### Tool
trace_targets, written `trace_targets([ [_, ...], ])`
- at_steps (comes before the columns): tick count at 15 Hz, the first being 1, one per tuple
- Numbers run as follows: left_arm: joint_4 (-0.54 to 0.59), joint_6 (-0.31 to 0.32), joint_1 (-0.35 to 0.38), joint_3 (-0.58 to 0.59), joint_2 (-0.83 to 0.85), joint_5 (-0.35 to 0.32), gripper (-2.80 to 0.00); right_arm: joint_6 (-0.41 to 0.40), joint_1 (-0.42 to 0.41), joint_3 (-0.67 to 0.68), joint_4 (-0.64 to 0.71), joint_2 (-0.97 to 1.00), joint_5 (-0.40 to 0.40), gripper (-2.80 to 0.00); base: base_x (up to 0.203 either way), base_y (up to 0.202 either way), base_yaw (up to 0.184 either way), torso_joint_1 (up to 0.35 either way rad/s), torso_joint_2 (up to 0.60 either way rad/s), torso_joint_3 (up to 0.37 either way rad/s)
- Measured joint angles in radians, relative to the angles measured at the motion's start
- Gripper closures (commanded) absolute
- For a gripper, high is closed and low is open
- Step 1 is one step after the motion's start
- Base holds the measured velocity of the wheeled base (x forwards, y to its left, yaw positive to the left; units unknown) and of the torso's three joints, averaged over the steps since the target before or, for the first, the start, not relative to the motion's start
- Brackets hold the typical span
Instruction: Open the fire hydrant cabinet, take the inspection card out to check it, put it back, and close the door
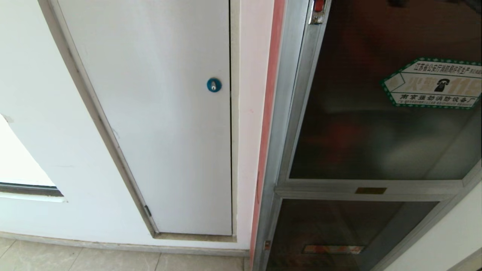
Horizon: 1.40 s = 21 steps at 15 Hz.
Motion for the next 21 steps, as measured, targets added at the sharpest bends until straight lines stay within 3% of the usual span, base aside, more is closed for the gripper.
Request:
trace_targets([
  [10,0.0,0.0,0.0,0.0,0.0,0.0,0.0,0.022,-0.1,-0.02,-0.014,0.044,0.076,0.0,0.0,0.0,0.0,0.0,0.0,0.0],
  [21,0.0,0.0,0.0,0.0,0.0,-0.001,0.0,0.02,-0.11,-0.032,-0.016,0.076,0.09,0.0,0.0,0.0,0.0,0.0,0.0,0.0],
])
